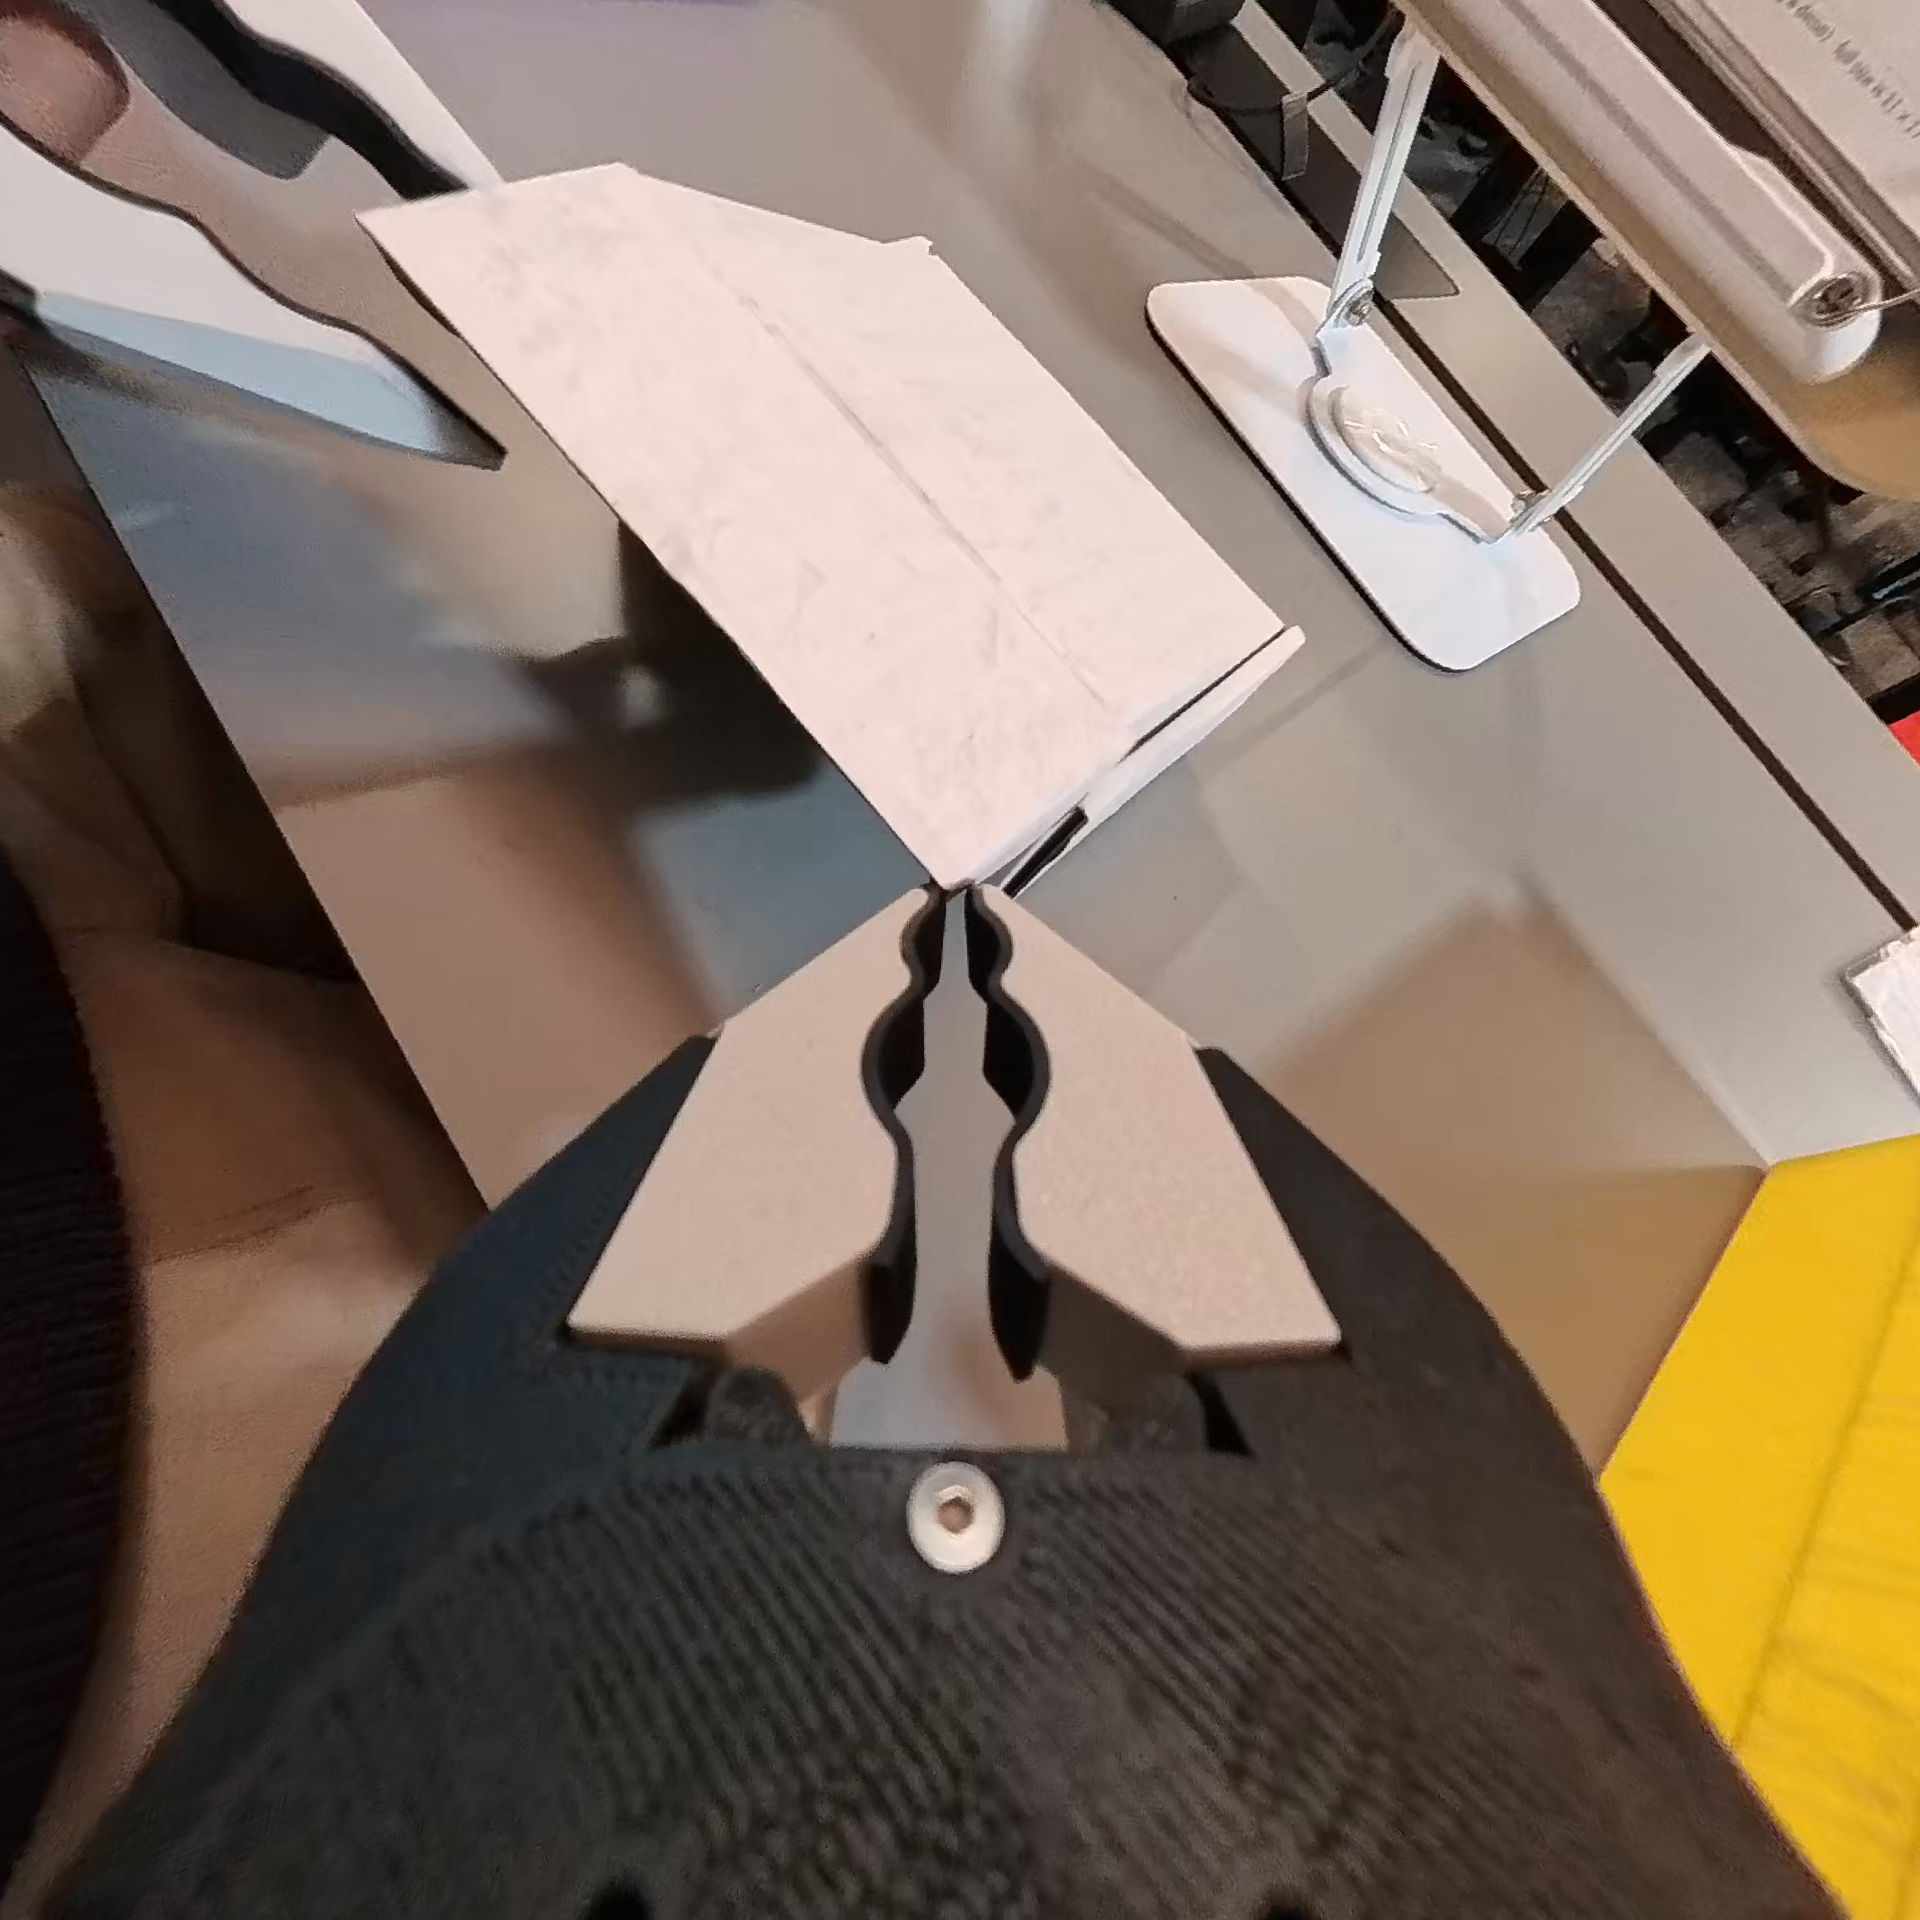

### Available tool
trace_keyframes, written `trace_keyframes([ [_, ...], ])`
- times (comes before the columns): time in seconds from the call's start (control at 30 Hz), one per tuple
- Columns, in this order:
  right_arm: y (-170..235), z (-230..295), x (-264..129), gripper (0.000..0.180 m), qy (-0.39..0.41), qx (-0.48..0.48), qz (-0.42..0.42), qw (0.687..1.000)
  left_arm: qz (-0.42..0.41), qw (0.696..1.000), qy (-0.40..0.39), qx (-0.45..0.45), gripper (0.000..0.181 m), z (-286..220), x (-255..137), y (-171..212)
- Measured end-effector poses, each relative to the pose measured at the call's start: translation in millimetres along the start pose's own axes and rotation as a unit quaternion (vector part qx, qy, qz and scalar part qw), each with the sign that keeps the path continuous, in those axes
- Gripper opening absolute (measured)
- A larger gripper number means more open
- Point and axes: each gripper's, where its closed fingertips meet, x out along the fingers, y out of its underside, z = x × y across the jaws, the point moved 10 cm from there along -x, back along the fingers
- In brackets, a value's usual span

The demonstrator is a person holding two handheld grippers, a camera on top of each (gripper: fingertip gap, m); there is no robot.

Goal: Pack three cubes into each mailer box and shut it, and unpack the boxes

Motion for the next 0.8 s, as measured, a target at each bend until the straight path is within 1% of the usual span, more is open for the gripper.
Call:
trace_keyframes([
  [0.07, 0, 1, 0, 0.002, 0.001, -0.003, 0.002, 1.000, 0.003, 1.000, -0.005, 0.012, 0.029, -1, 0, 1],
  [0.2, 0, 1, 1, 0.003, 0.000, -0.003, 0.003, 1.000, 0.006, 1.000, 0.001, 0.006, 0.026, -1, 0, 1],
  [0.5, 2, 4, 5, 0.000, 0.003, -0.019, 0.018, 1.000, 0.033, 0.999, -0.005, 0.040, 0.027, -7, 4, 4],
  [0.6, 3, 2, 4, 0.002, 0.012, -0.019, 0.011, 1.000, 0.032, 0.999, -0.002, 0.034, 0.026, -5, 4, 5],
  [0.7, 7, -4, 5, 0.028, 0.004, 0.004, 0.006, 1.000, 0.036, 0.999, -0.003, 0.023, 0.026, 2, 2, 6],
  [0.77, 14, -11, 4, 0.046, -0.022, 0.042, 0.007, 0.999, 0.042, 0.999, -0.014, 0.017, 0.025, 11, -1, 9],
  [0.8, 18, -14, 2, 0.051, -0.039, 0.067, 0.006, 0.997, 0.043, 0.999, -0.023, 0.007, 0.022, 17, -2, 11],
])
